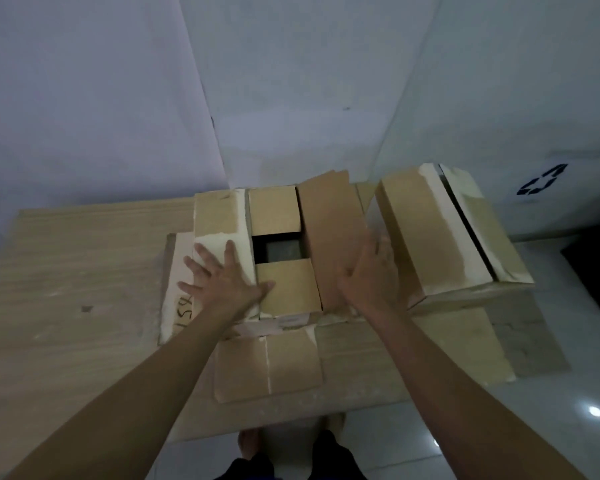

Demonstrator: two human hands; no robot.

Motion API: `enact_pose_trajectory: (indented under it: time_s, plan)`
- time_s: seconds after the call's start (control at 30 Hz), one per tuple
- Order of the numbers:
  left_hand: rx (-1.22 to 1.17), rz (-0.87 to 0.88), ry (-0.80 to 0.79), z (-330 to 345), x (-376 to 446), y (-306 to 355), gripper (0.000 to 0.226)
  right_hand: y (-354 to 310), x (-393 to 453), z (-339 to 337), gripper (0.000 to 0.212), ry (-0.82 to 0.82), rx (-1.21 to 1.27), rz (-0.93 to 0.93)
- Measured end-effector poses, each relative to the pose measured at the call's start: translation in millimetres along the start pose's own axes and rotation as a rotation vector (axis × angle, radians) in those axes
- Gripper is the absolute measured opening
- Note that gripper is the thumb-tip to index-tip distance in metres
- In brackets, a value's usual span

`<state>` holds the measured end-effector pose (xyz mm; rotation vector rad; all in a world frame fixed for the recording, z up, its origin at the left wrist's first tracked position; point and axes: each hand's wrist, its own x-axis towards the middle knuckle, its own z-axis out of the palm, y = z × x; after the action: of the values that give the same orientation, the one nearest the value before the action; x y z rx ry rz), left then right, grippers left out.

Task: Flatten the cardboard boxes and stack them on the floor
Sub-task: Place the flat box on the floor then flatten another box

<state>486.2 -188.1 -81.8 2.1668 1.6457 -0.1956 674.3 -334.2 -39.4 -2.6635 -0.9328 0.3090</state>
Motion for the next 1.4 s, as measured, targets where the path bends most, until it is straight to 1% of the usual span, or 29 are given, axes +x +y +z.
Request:
enact_pose_trajectory:
  time_s: [0.07,0.13,0.23,0.3,0.33,0.4,0.47,0.5,0.53,0.57,0.67,0.7,0.77,0.8,0.87,0.9,0.93,0.97,1.0,1.03,1.07,1.1,1.17,1.2,1.23,1.27,1.3,1.33,1.4]
  plan:
    - [-0.006,-0.006,-0.041,-5,4,-1,0.125,-2,-5,17,0.079,-0.028,-0.091,-0.106]
    - [-0.024,-0.001,-0.069,-8,6,-3,0.123,-7,-11,38,0.068,-0.146,-0.03,-0.187]
    - [0.001,0.018,-0.072,-9,3,-6,0.121,-12,-24,60,0.064,-0.443,0.233,-0.098]
    - [-0.025,0.024,-0.075,-15,-1,-6,0.116,-10,-26,65,0.057,-0.513,0.357,-0.032]
    - [-0.089,0.024,-0.073,-20,-2,-7,0.112,-8,-25,67,0.057,-0.515,0.376,-0.027]
    - [-0.336,0.018,-0.069,-33,-4,-11,0.098,-7,-22,72,0.066,-0.443,0.22,-0.09]
    - [-0.692,-0.001,-0.063,-50,-9,-18,0.086,-12,-17,78,0.07,-0.241,0.008,-0.23]
    - [-0.827,-0.001,-0.042,-58,-12,-22,0.08,-17,-15,80,0.073,-0.157,-0.045,-0.313]
    - [-0.895,0.013,-0.013,-66,-15,-26,0.074,-25,-13,79,0.075,-0.115,-0.077,-0.393]
    - [-0.909,0.026,0.022,-74,-17,-31,0.067,-34,-11,78,0.077,-0.121,-0.097,-0.465]
    - [-0.802,0.044,0.152,-96,-19,-47,0.052,-67,-6,79,0.069,-0.308,-0.126,-0.547]
    - [-0.727,0.042,0.177,-100,-18,-55,0.054,-77,-7,81,0.067,-0.361,-0.14,-0.545]
    - [-0.56,0.045,0.212,-108,-15,-73,0.075,-95,-9,83,0.063,-0.403,-0.154,-0.52]
    - [-0.467,0.061,0.236,-111,-14,-81,0.088,-102,-10,81,0.059,-0.363,-0.151,-0.508]
    - [-0.252,0.068,0.267,-113,-8,-99,0.104,-116,-12,71,0.044,-0.141,-0.081,-0.513]
    - [-0.148,0.049,0.255,-111,-4,-107,0.104,-123,-13,61,0.038,-0.025,-0.003,-0.516]
    - [-0.053,0.022,0.225,-108,0,-114,0.099,-130,-15,48,0.036,0.044,0.081,-0.514]
    - [0.033,0.005,0.186,-101,3,-119,0.089,-137,-17,34,0.037,0.038,0.14,-0.498]
    - [0.092,0.008,0.147,-94,6,-123,0.075,-144,-17,20,0.039,-0.038,0.15,-0.463]
    - [0.11,0.022,0.102,-85,8,-124,0.06,-150,-17,8,0.036,-0.173,0.11,-0.423]
    - [0.073,0.035,0.046,-77,7,-122,0.05,-152,-16,-2,0.031,-0.342,0.049,-0.385]
    - [-0.026,0.037,-0.02,-69,7,-120,0.048,-153,-18,-10,0.027,-0.514,-0.008,-0.36]
    - [-0.269,0.0,-0.194,-55,2,-114,0.062,-146,-26,-11,0.017,-0.768,-0.078,-0.374]
    - [-0.345,-0.019,-0.263,-48,1,-111,0.074,-139,-31,-5,0.024,-0.844,-0.086,-0.398]
    - [-0.368,-0.023,-0.298,-41,0,-109,0.082,-131,-38,4,0.039,-0.91,-0.077,-0.395]
    - [-0.356,-0.01,-0.308,-34,1,-108,0.084,-121,-43,17,0.052,-0.957,-0.069,-0.384]
    - [-0.339,0.003,-0.305,-25,2,-109,0.08,-111,-50,32,0.058,-0.957,-0.07,-0.38]
    - [-0.343,0.006,-0.283,-19,1,-108,0.07,-101,-55,46,0.056,-0.901,-0.092,-0.396]
    - [-0.439,0.005,-0.235,-9,-1,-107,0.051,-85,-63,71,0.038,-0.685,-0.173,-0.423]
